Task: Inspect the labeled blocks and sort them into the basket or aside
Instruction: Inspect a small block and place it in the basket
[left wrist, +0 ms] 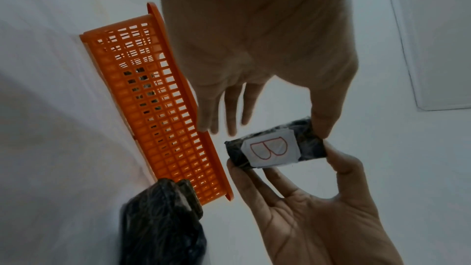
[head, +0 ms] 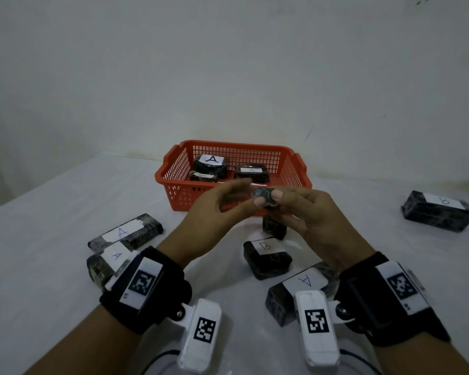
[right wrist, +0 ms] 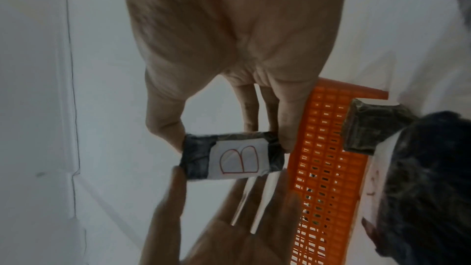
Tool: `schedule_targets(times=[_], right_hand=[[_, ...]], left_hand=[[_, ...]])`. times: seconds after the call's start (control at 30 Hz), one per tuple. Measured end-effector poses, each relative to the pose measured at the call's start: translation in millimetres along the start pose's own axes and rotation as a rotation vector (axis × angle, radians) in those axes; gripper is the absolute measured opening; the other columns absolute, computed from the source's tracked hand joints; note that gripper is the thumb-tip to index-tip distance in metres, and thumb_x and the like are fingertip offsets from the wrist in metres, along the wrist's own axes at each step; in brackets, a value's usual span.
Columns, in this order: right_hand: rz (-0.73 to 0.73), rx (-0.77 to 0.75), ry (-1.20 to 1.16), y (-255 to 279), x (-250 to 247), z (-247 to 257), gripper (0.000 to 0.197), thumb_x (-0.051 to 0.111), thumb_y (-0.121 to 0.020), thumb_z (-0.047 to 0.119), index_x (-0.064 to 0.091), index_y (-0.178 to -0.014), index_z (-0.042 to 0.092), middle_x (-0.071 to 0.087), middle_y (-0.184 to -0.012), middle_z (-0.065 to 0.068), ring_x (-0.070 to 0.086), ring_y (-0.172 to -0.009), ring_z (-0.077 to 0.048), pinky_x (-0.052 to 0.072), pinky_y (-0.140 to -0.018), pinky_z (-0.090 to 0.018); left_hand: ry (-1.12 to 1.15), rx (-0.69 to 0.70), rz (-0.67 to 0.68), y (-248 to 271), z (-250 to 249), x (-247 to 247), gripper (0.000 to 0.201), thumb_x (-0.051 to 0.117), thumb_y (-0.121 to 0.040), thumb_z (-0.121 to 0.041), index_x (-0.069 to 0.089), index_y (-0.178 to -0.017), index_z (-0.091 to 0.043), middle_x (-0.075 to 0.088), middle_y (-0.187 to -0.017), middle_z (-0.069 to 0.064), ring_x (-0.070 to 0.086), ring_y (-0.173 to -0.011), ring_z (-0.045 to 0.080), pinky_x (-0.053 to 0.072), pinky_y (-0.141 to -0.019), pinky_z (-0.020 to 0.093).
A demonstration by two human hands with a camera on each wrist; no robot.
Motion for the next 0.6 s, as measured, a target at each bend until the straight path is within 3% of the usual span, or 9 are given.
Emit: schedule_targets(times=[0.1,0.2,0.27,0.47,0.53,0.6], right_hand=[[0.013,-0.008,0.04,-1,-2,2,0.045,0.074,-0.077,0.031,0.075,-0.112,0.003,0.08,-0.11,-0.011,0.076,-0.108,-0.023,0.059,-0.094,-0.03],[0.035,0.007,0.074,-3,-2,-2,0.034,0.084,-0.077,0.034,0.079,-0.104,0.014,0.08,-0.109,-0.011,0.075,-0.11,-0.024,0.058,-0.099,-0.032],[0.054,0.017,0.094,-2,1,-3,0.027,0.082,-0.08,0.032,0.08,-0.103,0.018,0.079,-0.111,-0.011,0.074,-0.113,-0.023,0.055,-0.103,-0.035],[0.023,-0.006,0.081,-1,-1,-4,0.047,0.079,-0.073,0.032,0.075,-0.112,0.005,0.078,-0.112,-0.014,0.074,-0.111,-0.027,0.053,-0.108,-0.047],[0.029,0.0,0.092,-2,-1,-7,0.045,0.083,-0.075,0.031,0.076,-0.112,0.007,0.078,-0.113,-0.015,0.073,-0.113,-0.029,0.052,-0.109,-0.05],[0.06,0.03,0.08,-2,2,-10,0.033,0.087,-0.079,0.029,0.079,-0.107,0.014,0.078,-0.114,-0.015,0.072,-0.115,-0.031,0.055,-0.107,-0.045]], left_hand=[[0.075,-0.046,0.07,2,3,11,0.058,0.06,-0.084,-0.06,0.067,-0.13,-0.025,0.073,-0.123,-0.008,0.067,-0.118,0.008,0.052,-0.106,0.04],[0.141,-0.069,0.033,1,6,7,0.044,0.064,-0.085,-0.05,0.072,-0.118,-0.023,0.076,-0.117,-0.004,0.07,-0.114,0.011,0.053,-0.105,0.043],[0.147,-0.086,0.021,0,7,5,0.032,0.064,-0.086,-0.042,0.074,-0.112,-0.026,0.076,-0.113,-0.005,0.07,-0.111,0.01,0.053,-0.104,0.044],[0.182,-0.072,0.115,3,3,11,0.044,0.066,-0.083,-0.048,0.071,-0.122,-0.029,0.073,-0.123,-0.004,0.067,-0.119,0.013,0.051,-0.107,0.042],[0.21,-0.086,0.099,2,5,9,0.045,0.068,-0.086,-0.042,0.069,-0.126,-0.021,0.073,-0.124,0.0,0.067,-0.12,0.015,0.05,-0.108,0.044],[0.202,-0.095,0.042,0,7,2,0.044,0.066,-0.087,-0.035,0.069,-0.125,-0.014,0.074,-0.121,0.002,0.069,-0.117,0.015,0.052,-0.107,0.044]])
Point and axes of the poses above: each hand's wrist, its own y-axis away from the middle knuckle, its own x-axis out of the palm, z = x × y, the point moved 10 cm from there along -y, towards the middle knuckle
